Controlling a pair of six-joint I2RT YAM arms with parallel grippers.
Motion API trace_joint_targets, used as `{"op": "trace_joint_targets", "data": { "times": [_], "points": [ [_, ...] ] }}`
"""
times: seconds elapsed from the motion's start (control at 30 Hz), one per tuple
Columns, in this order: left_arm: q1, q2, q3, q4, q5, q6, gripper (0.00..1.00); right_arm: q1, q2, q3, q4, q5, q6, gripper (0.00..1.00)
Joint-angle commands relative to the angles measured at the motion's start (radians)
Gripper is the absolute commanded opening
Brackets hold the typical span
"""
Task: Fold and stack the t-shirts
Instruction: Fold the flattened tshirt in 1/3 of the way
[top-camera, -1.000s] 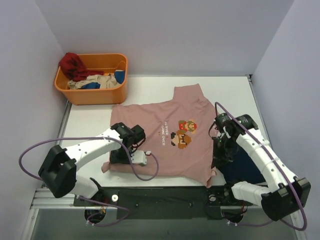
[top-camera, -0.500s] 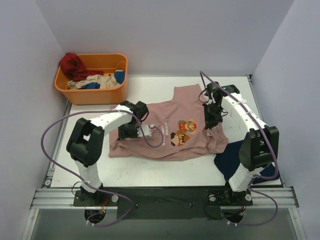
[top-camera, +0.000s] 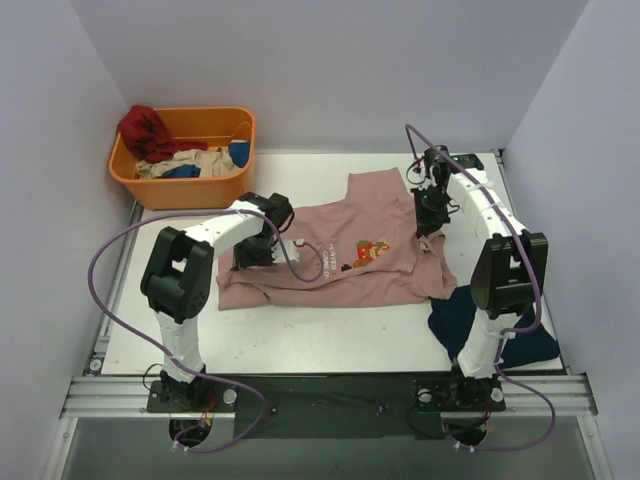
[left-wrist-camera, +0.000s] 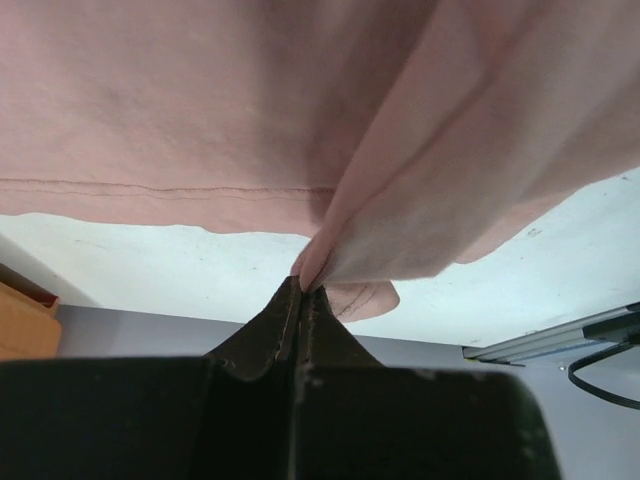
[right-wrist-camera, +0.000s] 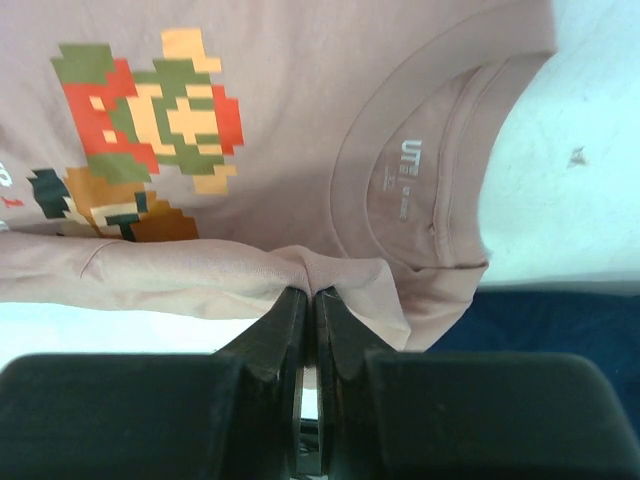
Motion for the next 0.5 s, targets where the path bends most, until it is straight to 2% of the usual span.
{"op": "trace_joint_targets", "data": {
  "times": [0.0,0.17,0.23,0.37,0.47],
  "points": [
    [0.024,-0.003,-0.025,-0.037,-0.027,0.023,0.0,-0.014,0.038,0.074,-0.006,-0.062,-0.042,0.0],
    [0.037,0.01,0.007,-0.034,-0.042,-0.013,0.0,-0.006,0.109,0.115,-0.006,-0.073,-0.045,0.0],
    [0.045,0.017,0.021,-0.019,-0.053,-0.033,0.03,-0.01,0.137,0.143,0.0,-0.057,-0.047,0.0],
    [0.076,0.015,0.039,0.035,-0.094,-0.073,0.12,-0.012,0.189,0.229,0.012,-0.056,-0.051,0.0],
    [0.096,0.006,0.048,0.084,-0.136,-0.1,0.26,-0.012,0.239,0.272,0.022,-0.053,-0.045,0.01]
  ]
}}
